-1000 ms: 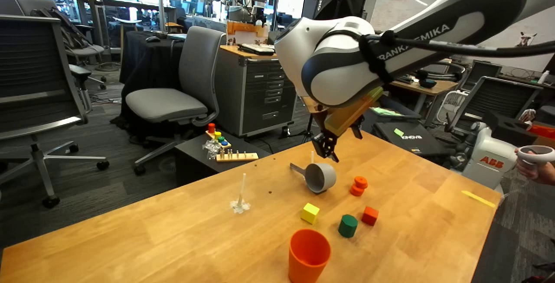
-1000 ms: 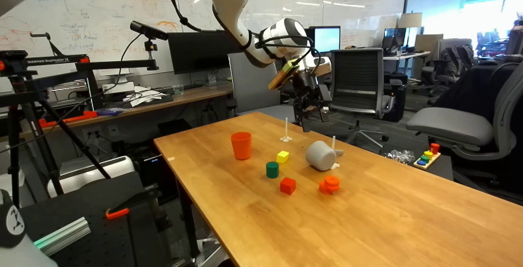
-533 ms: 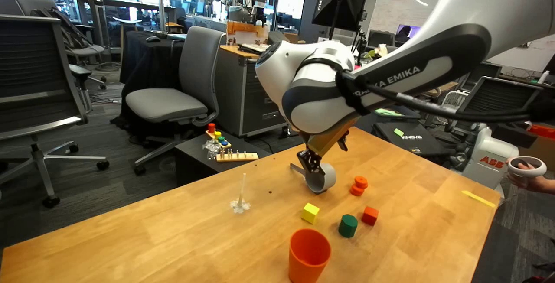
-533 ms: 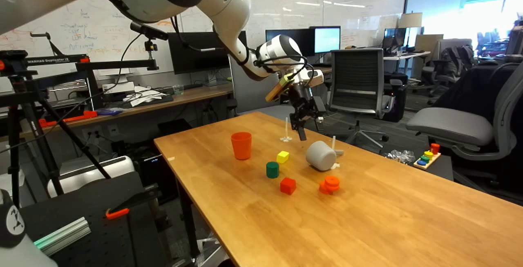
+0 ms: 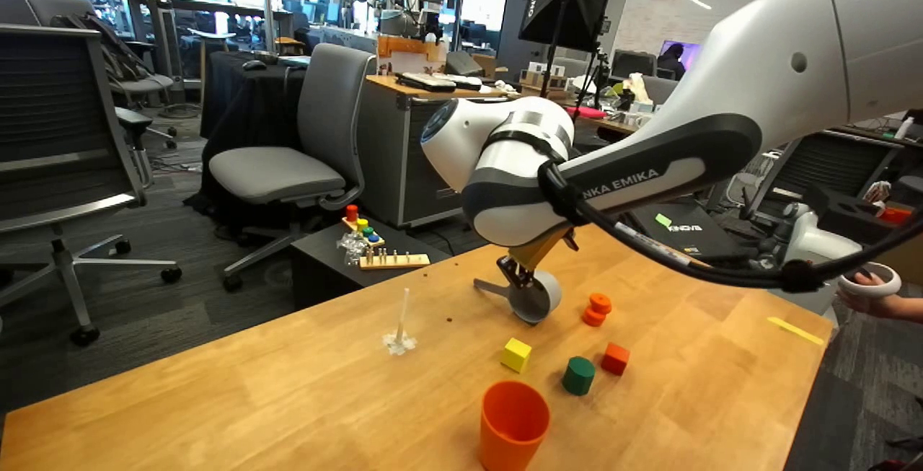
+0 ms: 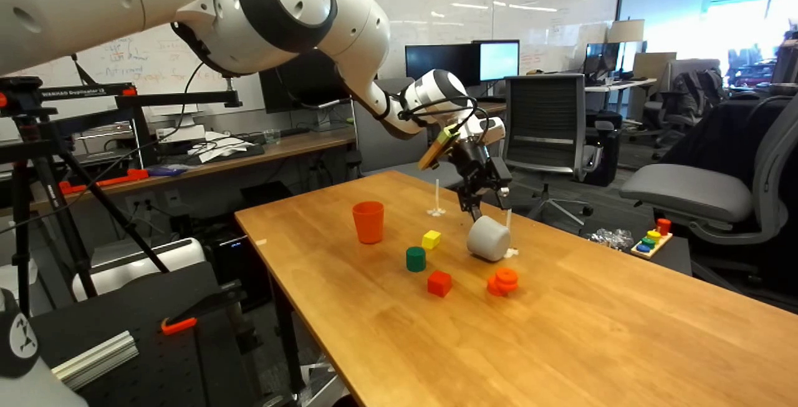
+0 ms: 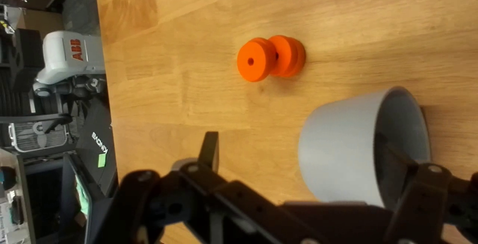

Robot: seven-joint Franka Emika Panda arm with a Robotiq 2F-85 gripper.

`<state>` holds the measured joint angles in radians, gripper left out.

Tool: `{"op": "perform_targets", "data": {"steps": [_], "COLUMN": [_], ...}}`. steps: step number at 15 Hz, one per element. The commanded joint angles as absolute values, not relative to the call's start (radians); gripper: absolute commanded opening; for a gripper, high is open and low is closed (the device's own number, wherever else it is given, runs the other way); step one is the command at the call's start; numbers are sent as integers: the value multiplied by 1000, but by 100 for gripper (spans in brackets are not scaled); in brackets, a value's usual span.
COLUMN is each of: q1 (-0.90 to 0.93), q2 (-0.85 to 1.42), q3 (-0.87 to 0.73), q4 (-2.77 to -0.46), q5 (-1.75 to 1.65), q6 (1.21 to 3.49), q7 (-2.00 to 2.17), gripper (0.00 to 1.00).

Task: Put the blocks in the gray cup

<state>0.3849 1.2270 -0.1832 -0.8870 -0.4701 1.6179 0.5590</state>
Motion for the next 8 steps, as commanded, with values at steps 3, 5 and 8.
{"op": "perform_targets", "data": {"steps": [3,5,8], "q1": [388,380,359], "q2": [1310,1311,1298], "q3": [-216,-213,-200], "q4": [-742,-737,-746], "q5": [-484,-476,-458], "q6": [1554,1568,1589], "q7": [553,554,555], "gripper": [58,42,19]}}
